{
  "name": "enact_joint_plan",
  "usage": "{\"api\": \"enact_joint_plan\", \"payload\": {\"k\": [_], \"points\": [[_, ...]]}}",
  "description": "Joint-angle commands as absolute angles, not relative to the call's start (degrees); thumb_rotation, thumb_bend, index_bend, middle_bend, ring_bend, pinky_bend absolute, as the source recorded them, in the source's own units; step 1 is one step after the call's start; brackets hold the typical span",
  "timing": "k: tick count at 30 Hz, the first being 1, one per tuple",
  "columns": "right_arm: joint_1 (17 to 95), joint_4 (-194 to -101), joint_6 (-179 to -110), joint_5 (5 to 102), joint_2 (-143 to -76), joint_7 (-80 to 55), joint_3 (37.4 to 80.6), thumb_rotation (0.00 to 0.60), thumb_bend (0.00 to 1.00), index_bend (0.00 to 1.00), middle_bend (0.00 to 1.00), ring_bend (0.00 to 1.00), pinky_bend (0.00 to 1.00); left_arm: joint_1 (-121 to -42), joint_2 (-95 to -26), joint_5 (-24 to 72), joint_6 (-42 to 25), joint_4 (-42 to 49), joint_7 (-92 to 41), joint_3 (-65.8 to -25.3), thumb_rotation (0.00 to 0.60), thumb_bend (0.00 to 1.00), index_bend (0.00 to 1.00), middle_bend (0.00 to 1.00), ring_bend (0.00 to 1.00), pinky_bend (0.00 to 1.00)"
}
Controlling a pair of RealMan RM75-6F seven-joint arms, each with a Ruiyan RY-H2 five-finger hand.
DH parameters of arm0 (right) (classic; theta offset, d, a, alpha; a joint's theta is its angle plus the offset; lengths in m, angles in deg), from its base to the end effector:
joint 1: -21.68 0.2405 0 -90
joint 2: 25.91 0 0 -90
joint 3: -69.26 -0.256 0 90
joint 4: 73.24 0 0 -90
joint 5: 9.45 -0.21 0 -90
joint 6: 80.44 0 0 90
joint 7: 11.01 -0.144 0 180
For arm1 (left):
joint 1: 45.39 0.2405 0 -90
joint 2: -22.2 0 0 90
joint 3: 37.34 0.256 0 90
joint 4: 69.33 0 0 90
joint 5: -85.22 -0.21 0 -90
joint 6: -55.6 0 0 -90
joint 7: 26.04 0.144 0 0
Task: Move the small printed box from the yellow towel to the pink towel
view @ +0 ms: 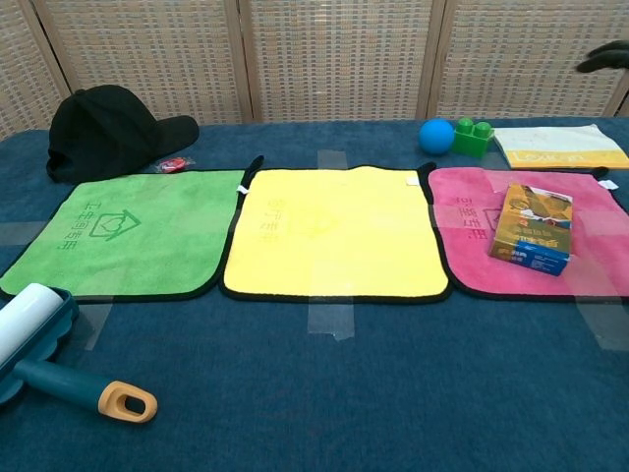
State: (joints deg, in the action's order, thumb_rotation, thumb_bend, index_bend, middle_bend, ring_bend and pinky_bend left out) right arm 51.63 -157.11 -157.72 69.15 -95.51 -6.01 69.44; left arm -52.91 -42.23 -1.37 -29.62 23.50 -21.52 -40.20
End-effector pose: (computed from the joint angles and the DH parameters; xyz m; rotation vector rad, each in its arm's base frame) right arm -0.2547 -0.3048 0.1255 1.6434 -0.6765 0.9417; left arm -0.2985 0.1949 0.1562 -1.4391 -0.8171 -0.9017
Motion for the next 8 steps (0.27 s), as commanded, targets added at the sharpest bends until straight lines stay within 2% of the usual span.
{"api": "enact_joint_plan", "payload": {"k": [1, 8], "points": [[42.9, -161.3, -166.2, 71.5, -93.7, -3.1, 71.4, 0.6, 0.0, 0.0, 0.0, 0.0, 0.0, -52.6, -41.9, -2.2, -30.2, 23.6, -22.5, -39.9, 0.6, 0.0, 0.0, 0.0, 0.0, 0.0], [37.0, -161.3, -170.4, 72.1, -95.3, -2.1, 72.4, 0.6, 0.0, 0.0, 0.0, 0.0, 0.0, -52.1, -41.3, -2.3, -30.0, 24.1, -24.2, -39.3, 0.6, 0.0, 0.0, 0.0, 0.0, 0.0]]}}
